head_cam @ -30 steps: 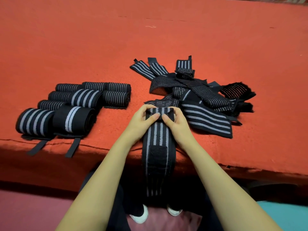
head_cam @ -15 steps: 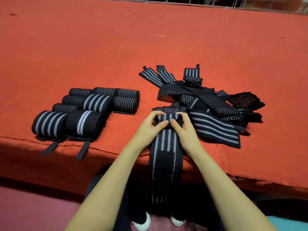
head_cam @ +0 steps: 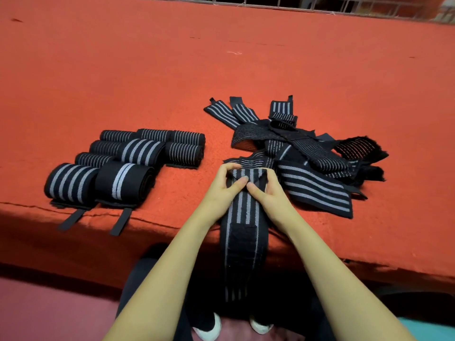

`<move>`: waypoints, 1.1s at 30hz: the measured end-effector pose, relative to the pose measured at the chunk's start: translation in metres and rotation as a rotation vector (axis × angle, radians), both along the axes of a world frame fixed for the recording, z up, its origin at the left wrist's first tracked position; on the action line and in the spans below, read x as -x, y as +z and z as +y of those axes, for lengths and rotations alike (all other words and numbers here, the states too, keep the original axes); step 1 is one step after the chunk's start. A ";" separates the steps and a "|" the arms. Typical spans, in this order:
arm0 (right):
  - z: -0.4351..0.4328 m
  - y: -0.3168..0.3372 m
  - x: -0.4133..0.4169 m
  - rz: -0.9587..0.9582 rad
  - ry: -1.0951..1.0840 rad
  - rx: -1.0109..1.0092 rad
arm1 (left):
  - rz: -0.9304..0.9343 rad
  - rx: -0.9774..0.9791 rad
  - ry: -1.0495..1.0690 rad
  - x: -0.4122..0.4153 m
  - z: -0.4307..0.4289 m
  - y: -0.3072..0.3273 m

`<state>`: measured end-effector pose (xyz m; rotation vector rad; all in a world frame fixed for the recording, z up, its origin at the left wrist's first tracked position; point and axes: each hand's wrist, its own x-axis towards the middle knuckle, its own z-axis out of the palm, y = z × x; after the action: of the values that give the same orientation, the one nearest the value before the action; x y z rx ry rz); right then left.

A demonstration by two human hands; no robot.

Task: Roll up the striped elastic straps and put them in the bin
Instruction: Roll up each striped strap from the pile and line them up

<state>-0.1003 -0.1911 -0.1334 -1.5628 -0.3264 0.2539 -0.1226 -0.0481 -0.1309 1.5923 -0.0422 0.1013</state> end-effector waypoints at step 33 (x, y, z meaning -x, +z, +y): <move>0.007 0.005 0.009 -0.011 -0.176 -0.219 | 0.120 0.038 -0.001 -0.001 0.005 0.008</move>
<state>-0.1096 -0.1844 -0.1279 -1.3671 -0.2154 0.0693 -0.1214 -0.0433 -0.1231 1.5577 0.0521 0.0061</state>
